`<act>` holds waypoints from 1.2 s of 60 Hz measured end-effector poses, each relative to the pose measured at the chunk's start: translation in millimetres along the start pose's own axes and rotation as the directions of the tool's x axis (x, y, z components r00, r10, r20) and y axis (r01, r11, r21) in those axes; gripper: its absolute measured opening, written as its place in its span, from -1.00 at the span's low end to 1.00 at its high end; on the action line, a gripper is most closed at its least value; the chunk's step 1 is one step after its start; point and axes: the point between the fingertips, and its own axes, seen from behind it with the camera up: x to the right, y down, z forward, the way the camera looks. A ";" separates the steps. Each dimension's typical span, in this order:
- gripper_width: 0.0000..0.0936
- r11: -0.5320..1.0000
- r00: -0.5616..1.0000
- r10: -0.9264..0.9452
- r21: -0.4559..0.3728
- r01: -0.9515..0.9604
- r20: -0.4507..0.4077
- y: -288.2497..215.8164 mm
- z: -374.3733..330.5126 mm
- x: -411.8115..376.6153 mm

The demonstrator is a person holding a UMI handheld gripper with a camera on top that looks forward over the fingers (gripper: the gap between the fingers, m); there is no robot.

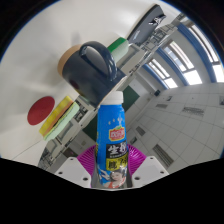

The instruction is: Pour water

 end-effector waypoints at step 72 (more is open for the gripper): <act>0.34 -0.589 -0.643 0.757 -0.307 -0.747 0.112 -63.3 7.7 -112.1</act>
